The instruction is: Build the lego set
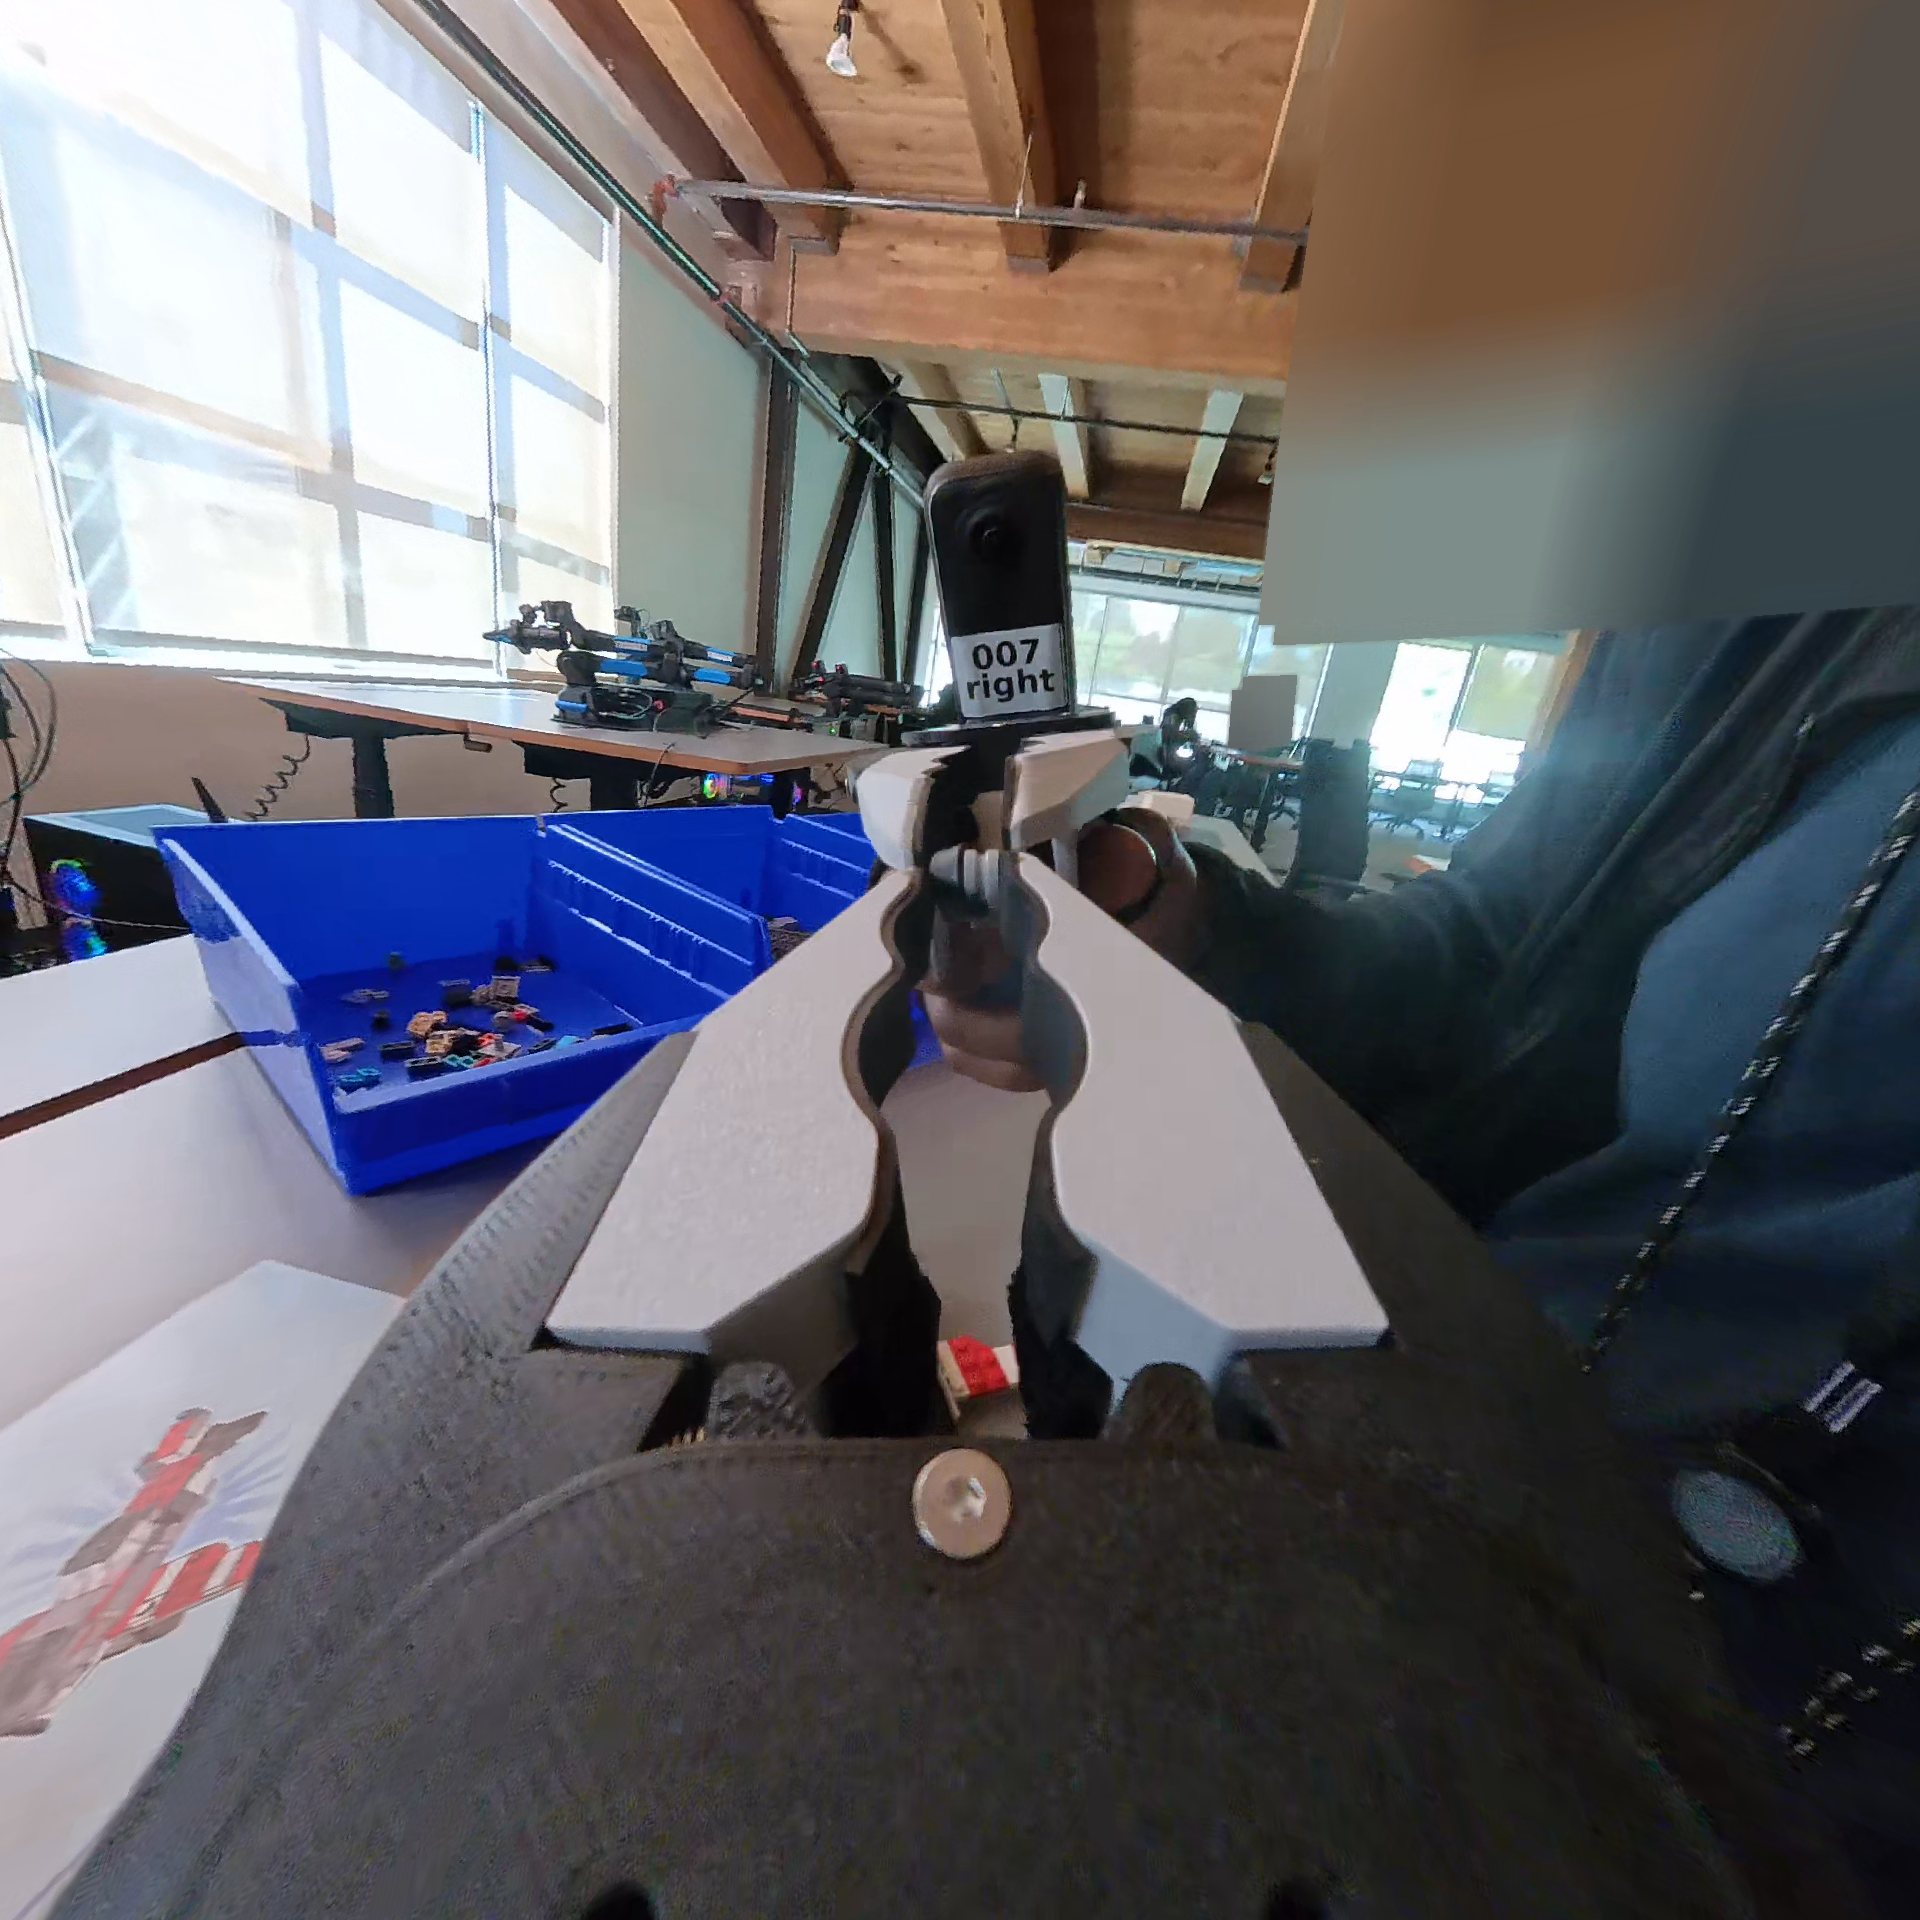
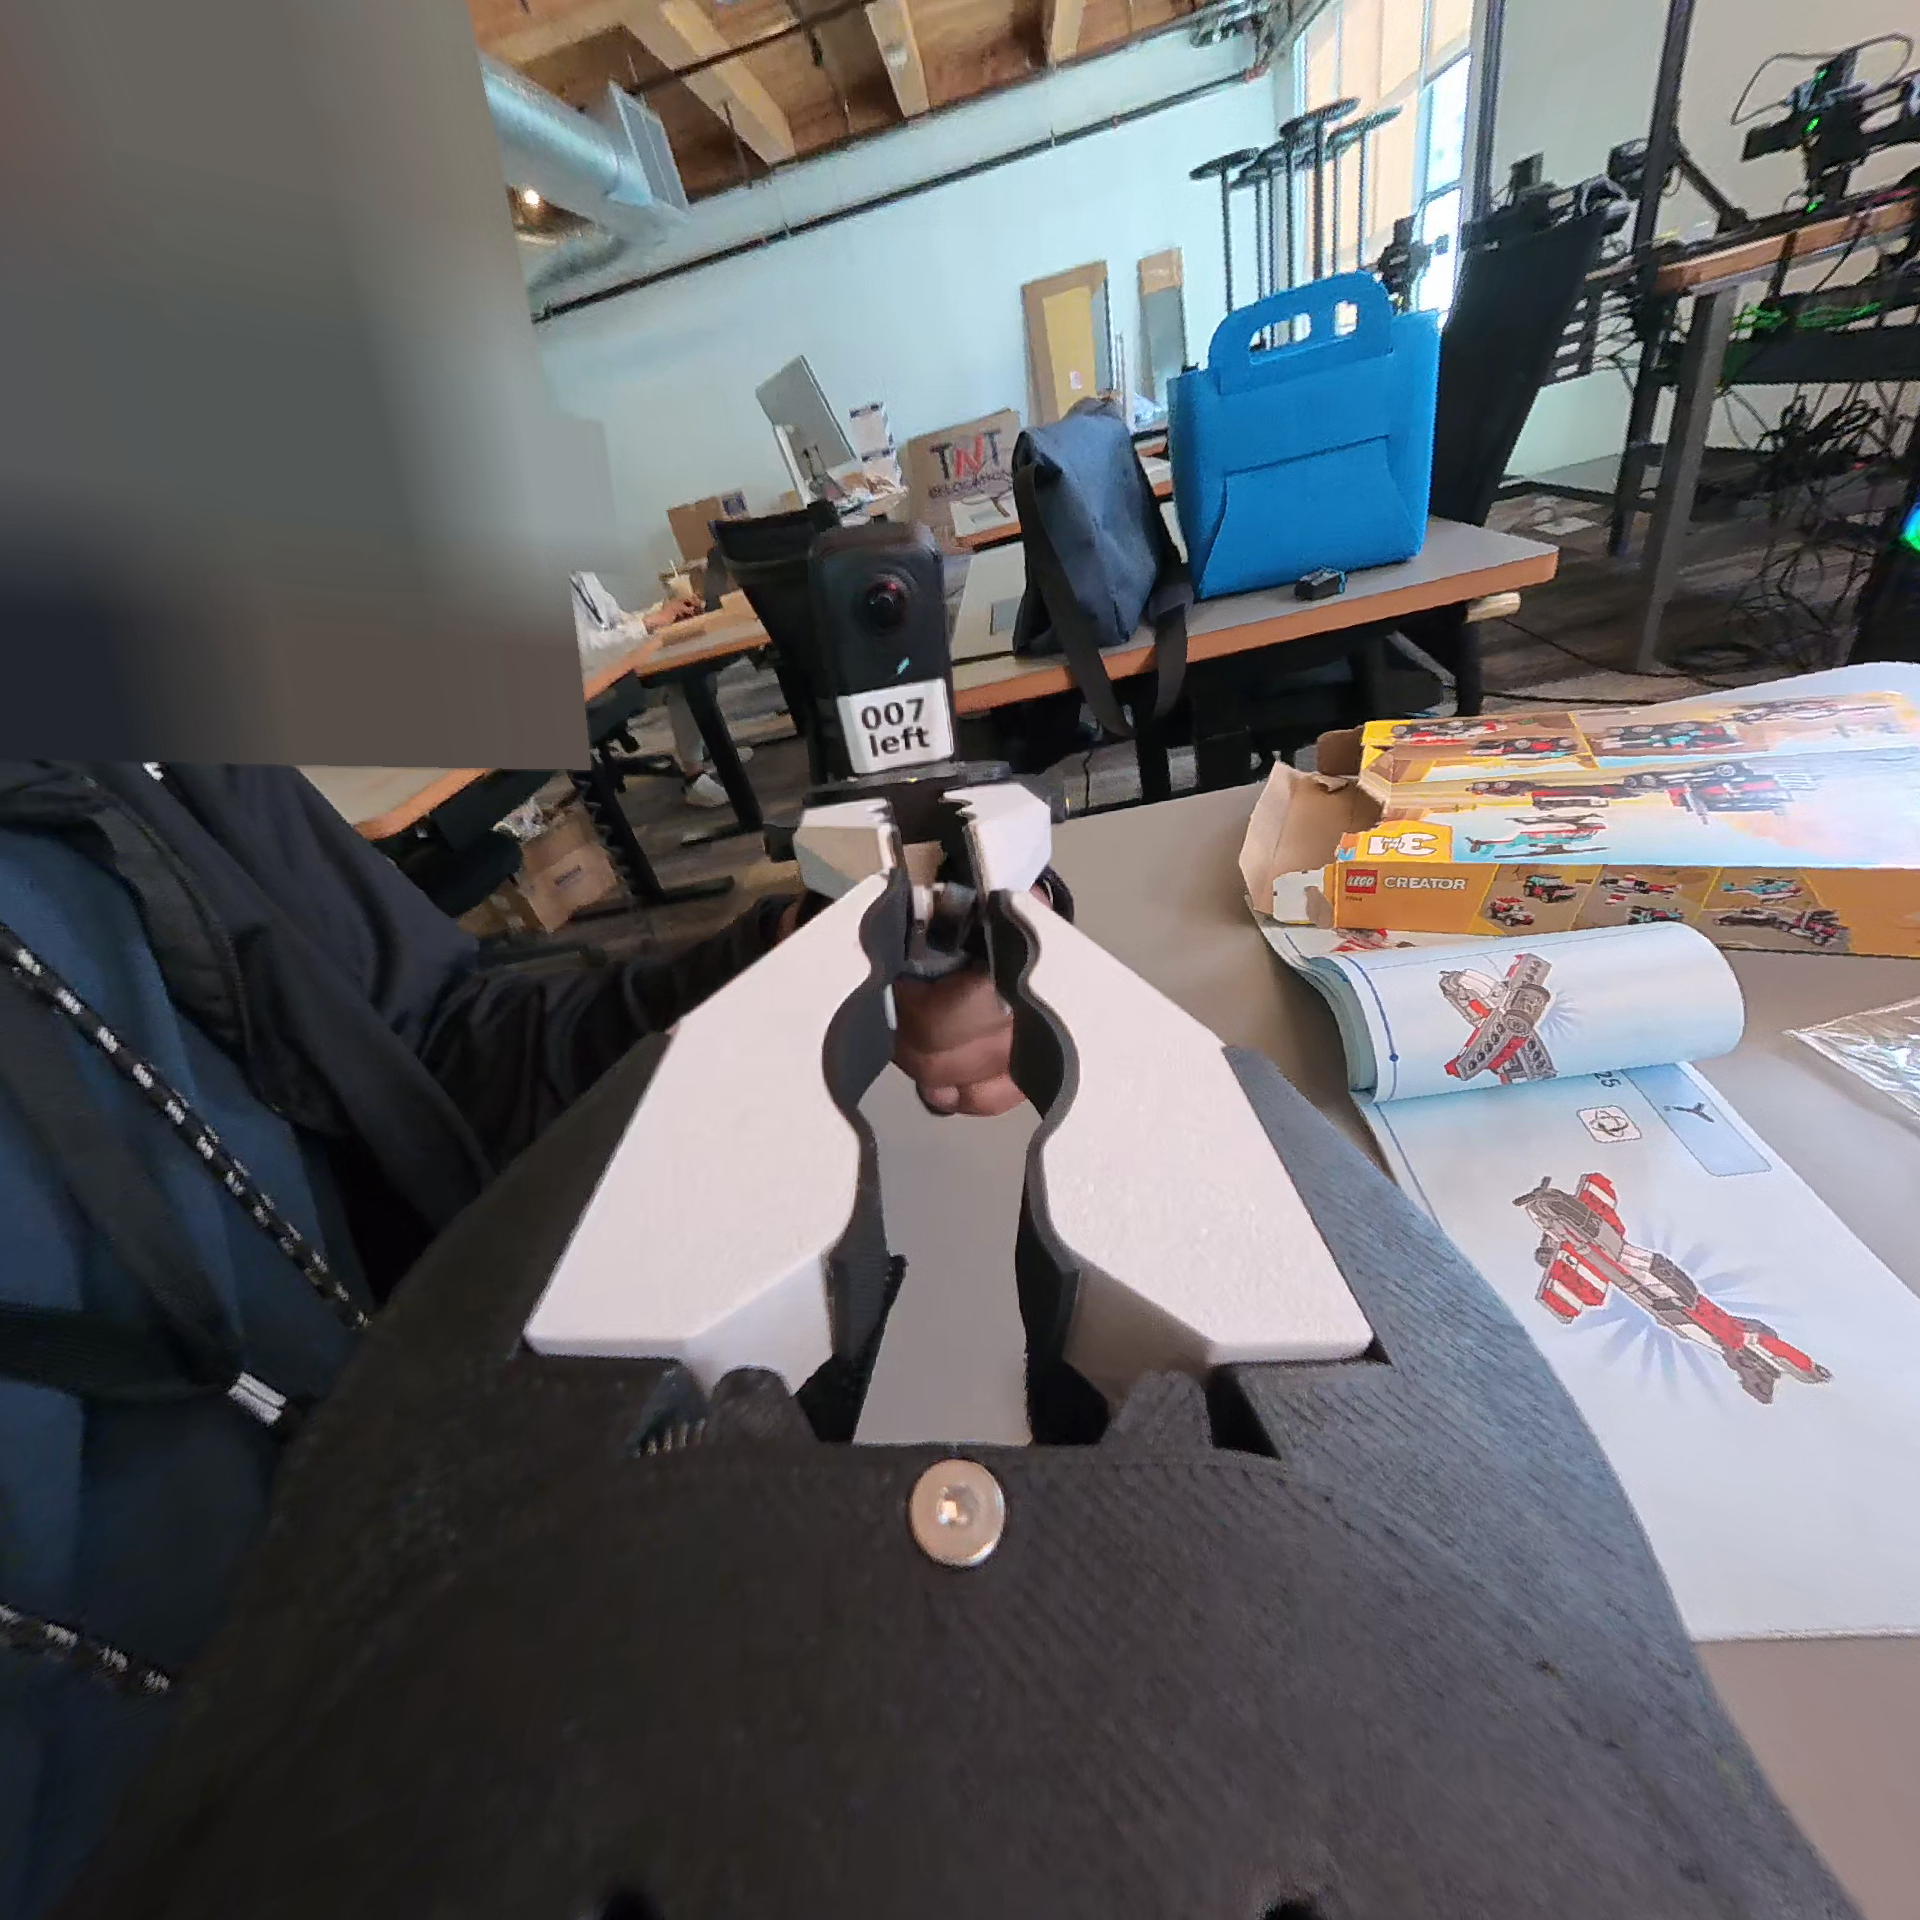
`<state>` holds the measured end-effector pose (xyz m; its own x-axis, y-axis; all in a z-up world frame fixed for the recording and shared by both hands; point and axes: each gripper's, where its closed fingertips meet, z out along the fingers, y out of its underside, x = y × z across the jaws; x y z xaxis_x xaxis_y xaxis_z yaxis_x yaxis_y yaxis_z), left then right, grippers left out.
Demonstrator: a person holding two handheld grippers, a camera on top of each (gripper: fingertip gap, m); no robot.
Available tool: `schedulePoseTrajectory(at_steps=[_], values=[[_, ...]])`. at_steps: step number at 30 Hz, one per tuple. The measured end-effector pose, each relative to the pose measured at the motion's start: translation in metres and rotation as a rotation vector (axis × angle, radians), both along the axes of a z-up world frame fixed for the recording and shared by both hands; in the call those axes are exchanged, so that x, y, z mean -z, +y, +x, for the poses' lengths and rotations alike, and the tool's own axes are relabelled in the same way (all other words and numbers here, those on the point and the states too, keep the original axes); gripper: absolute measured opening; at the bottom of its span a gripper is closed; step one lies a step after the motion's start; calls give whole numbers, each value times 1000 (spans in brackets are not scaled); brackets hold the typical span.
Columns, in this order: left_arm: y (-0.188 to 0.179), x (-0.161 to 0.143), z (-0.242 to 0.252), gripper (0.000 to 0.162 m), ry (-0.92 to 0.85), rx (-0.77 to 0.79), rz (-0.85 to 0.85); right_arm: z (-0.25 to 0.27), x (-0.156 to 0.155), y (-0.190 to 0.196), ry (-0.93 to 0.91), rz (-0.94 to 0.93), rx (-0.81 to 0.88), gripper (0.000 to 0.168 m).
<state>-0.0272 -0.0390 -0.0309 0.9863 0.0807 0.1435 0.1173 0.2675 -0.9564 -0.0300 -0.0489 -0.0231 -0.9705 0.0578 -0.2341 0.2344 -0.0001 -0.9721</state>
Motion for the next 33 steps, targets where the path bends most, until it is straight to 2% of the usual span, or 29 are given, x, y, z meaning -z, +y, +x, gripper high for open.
schedulePoseTrajectory(at_steps=[10, 15, 19, 25, 33], values=[[6, 4, 2, 12, 48, -24, -42, 3, 4, 3, 11, 39, -32, 13], [10, 6, -3, 12, 58, -54, -28, -3, 7, 11, -55, -2, -29, 22], [24, 19, -6, 13, 109, -94, -95, -5, 22, 24, -120, -42, -48, 23], [49, 41, -12, 12, 141, -119, -177, -6, 44, 45, -73, -23, -66, 19], [73, 58, -10, 13, 171, -67, -252, -4, 61, 70, -53, -27, -104, 15]])
